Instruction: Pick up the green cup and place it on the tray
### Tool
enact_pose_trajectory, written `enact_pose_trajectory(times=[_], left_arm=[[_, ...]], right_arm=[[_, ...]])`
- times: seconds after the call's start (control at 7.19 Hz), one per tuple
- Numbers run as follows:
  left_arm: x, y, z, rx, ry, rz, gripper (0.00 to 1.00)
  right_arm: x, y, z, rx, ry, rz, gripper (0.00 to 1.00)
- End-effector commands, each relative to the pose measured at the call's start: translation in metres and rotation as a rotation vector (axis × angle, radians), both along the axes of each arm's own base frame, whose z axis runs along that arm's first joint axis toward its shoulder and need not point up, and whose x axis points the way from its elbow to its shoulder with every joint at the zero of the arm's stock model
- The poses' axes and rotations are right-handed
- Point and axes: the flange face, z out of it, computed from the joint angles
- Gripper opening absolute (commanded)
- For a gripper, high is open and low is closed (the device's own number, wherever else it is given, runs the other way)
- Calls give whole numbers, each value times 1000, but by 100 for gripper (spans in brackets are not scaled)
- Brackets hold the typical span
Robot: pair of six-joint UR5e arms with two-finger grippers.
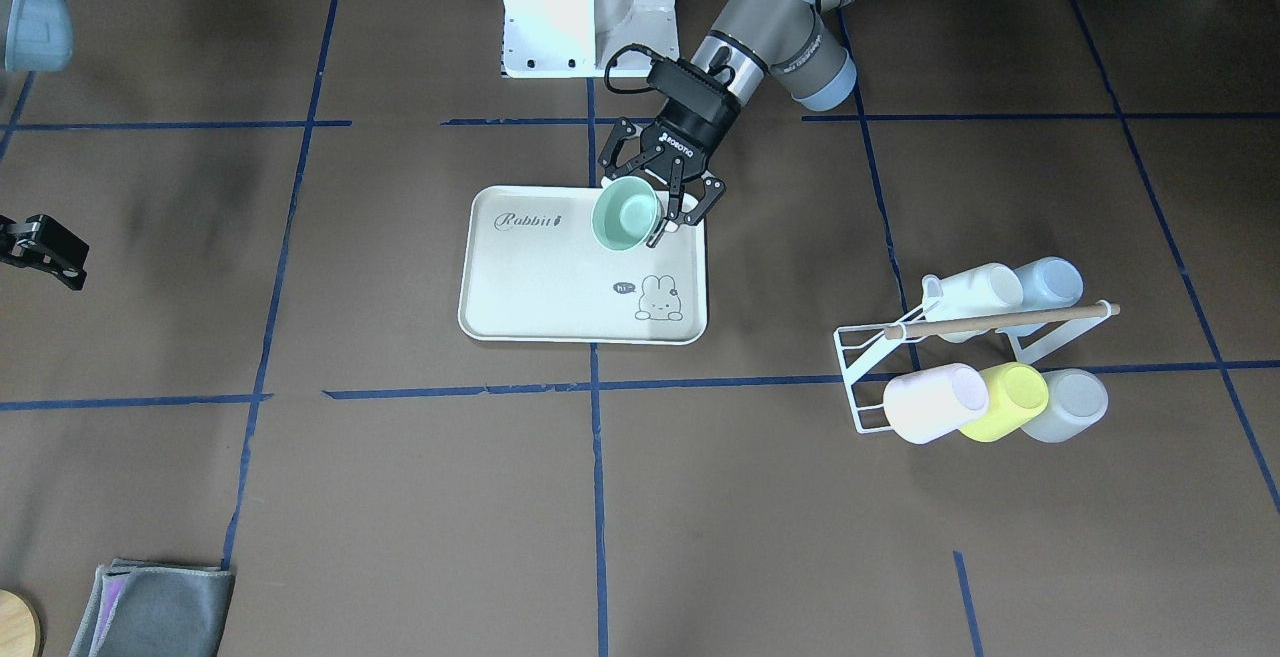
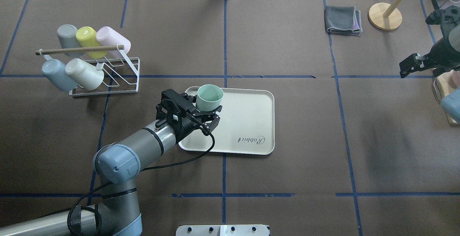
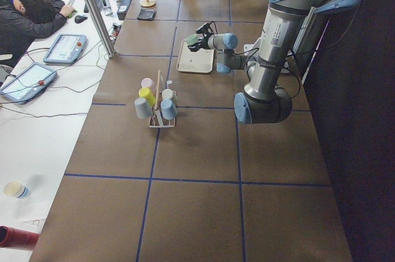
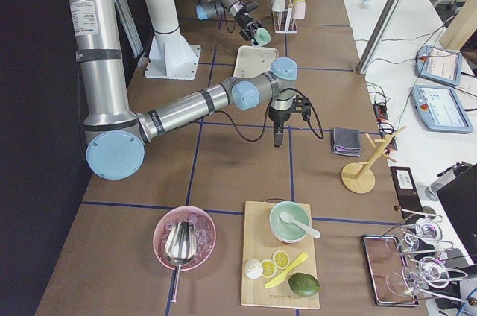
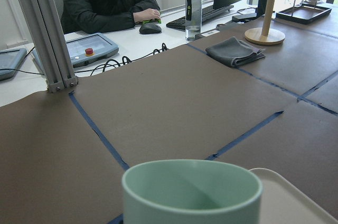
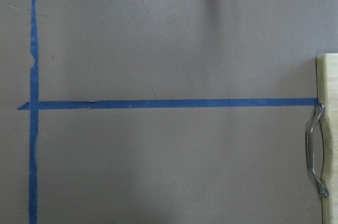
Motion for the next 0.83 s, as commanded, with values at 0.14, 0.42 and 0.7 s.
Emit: enact_pose_trajectory(times=[0.14,0.42,0.7], left_arm=[[33,-6,-10,15,31,28,38],[48,-13,11,33,69,25,38],[54,-14,10,55,63,23,39]], right_arm=[[0,0,1,-1,1,-1,100],[0,0,3,-4,3,-1,100],[0,0,3,-5,2,0,100]])
